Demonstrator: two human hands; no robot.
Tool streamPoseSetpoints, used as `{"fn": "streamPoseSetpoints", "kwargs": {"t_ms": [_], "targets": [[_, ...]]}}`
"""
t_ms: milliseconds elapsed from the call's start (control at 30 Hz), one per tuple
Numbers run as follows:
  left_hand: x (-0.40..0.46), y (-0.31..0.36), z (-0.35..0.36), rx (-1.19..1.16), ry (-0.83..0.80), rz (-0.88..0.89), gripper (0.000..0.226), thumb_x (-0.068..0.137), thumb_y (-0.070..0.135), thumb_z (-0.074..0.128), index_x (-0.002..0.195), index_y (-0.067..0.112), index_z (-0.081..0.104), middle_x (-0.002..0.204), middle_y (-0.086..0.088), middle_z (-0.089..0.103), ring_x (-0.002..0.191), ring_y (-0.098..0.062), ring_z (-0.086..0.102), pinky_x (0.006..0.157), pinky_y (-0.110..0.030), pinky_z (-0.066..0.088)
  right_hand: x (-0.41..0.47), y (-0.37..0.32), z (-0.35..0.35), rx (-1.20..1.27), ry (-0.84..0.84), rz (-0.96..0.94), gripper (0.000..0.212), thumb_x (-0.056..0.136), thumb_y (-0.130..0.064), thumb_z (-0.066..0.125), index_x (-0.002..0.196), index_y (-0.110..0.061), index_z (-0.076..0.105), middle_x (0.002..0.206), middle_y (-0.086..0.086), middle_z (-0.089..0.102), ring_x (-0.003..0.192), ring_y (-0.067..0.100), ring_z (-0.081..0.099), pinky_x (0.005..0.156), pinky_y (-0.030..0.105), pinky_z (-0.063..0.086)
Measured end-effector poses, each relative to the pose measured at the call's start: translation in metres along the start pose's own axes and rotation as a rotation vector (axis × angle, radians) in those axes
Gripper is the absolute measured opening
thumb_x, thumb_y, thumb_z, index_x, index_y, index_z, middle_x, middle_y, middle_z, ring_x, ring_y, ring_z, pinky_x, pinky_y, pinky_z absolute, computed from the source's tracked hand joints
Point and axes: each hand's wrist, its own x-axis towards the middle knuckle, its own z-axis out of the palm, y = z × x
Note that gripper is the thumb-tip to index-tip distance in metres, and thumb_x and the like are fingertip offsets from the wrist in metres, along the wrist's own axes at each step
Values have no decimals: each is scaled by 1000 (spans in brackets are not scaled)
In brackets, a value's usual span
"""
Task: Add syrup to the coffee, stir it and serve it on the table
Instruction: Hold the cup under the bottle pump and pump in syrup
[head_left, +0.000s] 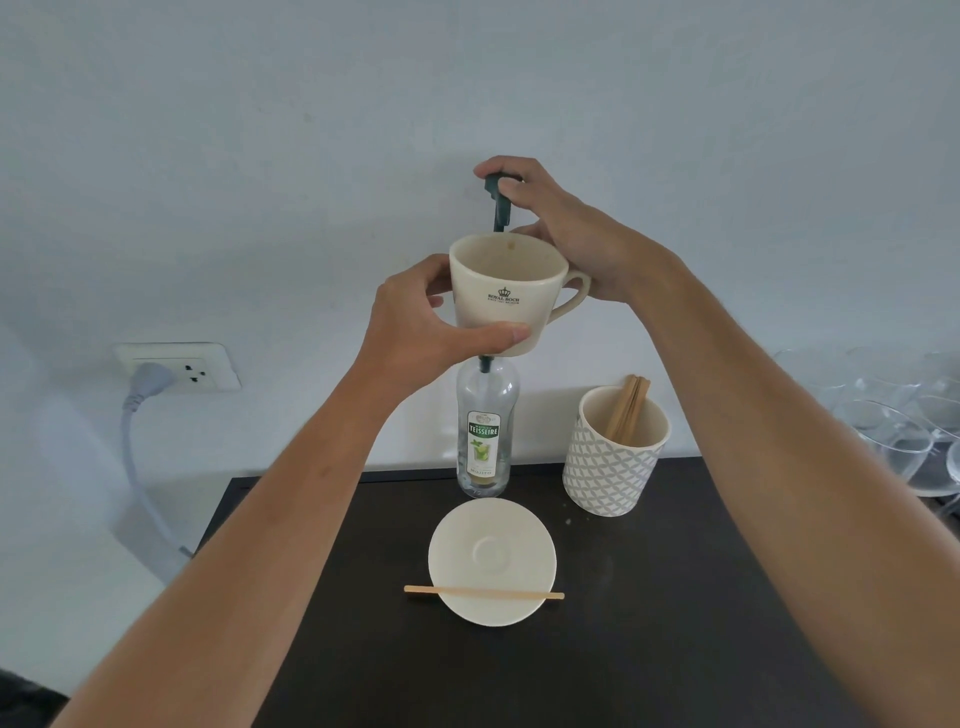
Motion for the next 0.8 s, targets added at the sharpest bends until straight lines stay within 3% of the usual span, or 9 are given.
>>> {"fn": "streamPoseSetpoints", "kwargs": {"t_ms": [100,233,367,500,633,800], "targets": [[-1,0,0,3,3,4,74,59,44,93,124,26,63,111,20,68,104,7,61,96,-32,53,-1,1,0,1,-15,-17,31,110,-44,35,139,-44,48,140,-10,48,80,9,65,52,22,47],[-1,-1,0,-2,8,10,76,58,44,93,125,24,63,112,19,69,104,5,62,96,-34,53,0,2,-2,4,-40,-37,33,110,-47,35,142,-49,44,147,-15,44,88,15,66,66,33,46],[-3,-2,1,-4,4,11,75,56,51,92,122,29,63,109,23,68,102,9,61,97,-35,53,-2,-1,-1,-8,-39,-29,36,110,-47,35,145,-50,42,146,-16,44,95,12,69,74,35,48],[-5,-1,1,-2,10,16,77,51,60,87,118,32,62,107,26,67,101,11,60,96,-35,53,-8,-4,1,-53,-23,-42,42,109,-53,33,151,-53,35,145,-12,52,117,17,68,85,36,53],[-15,-2,2,-10,11,14,78,49,59,88,118,31,63,108,24,68,102,8,61,95,-36,54,-19,1,3,-61,41,-75,44,107,-60,29,151,-56,34,148,-6,55,114,11,70,95,34,55],[-35,-10,6,-9,-6,-3,79,50,56,90,120,29,63,109,21,69,104,1,63,95,-37,54,-41,21,10,25,146,-73,48,105,-64,29,152,-55,32,138,1,65,120,16,67,99,38,54]]}}
